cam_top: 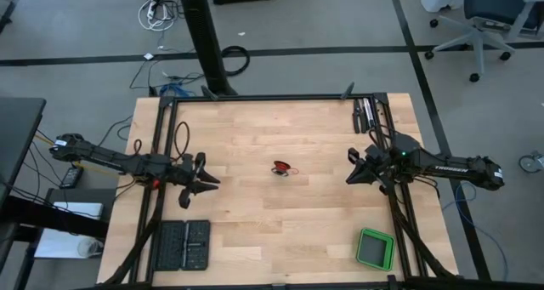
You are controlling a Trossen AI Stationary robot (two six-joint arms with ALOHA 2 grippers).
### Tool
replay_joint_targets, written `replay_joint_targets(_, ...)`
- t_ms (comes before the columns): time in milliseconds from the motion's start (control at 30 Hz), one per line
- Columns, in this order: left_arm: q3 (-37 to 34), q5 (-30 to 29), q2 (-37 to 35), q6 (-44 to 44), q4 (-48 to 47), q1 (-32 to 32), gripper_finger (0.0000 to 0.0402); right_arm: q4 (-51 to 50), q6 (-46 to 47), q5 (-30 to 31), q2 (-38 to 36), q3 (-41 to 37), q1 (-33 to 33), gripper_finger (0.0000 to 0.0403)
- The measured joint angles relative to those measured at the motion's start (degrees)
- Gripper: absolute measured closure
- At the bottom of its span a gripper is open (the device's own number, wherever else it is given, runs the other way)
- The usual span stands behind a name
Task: Coil cords
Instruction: Uncoil the red wire cable from the black spool
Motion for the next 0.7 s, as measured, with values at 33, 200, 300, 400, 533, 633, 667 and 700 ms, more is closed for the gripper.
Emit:
replay_joint_targets(33, 0.8, -0.4, 0.0, -0.5, -1.2, 0.0, 0.0310, 0.2, 0.1, 0.8, 0.0, 0.0, 0.0, 0.0378)
replay_joint_targets(200, 6.8, -1.8, 2.2, -1.4, -10.2, 0.0, 0.0310, 0.8, 7.9, 10.6, 0.0, 0.0, 0.1, 0.0378)
replay_joint_targets(300, 12.4, -2.9, 6.4, 1.2, -14.8, 0.0, 0.0310, 0.6, 10.8, 14.8, 0.5, 0.0, 0.2, 0.0378)
replay_joint_targets(400, 16.9, -4.5, 11.8, 3.2, -16.2, 0.0, 0.0310, 0.6, 8.3, 15.1, 1.1, 0.0, 0.2, 0.0378)
replay_joint_targets(533, 22.8, -8.0, 20.9, 5.7, -16.2, 0.0, 0.0310, 0.3, 7.1, 15.9, 3.1, 0.4, 0.0, 0.0378)
replay_joint_targets(633, 26.6, -10.9, 28.1, 6.4, -16.4, 0.2, 0.0310, 0.7, 5.1, 20.7, 5.8, 1.8, 0.0, 0.0378)
replay_joint_targets(667, 27.8, -11.0, 30.4, 6.4, -16.3, 0.5, 0.0310, 0.7, 3.8, 22.2, 6.9, 2.1, 0.0, 0.0378)
replay_joint_targets(700, 29.0, -11.0, 32.4, 6.4, -16.4, 1.0, 0.0310, 0.5, 2.5, 23.4, 8.2, 2.5, 0.0, 0.0378)
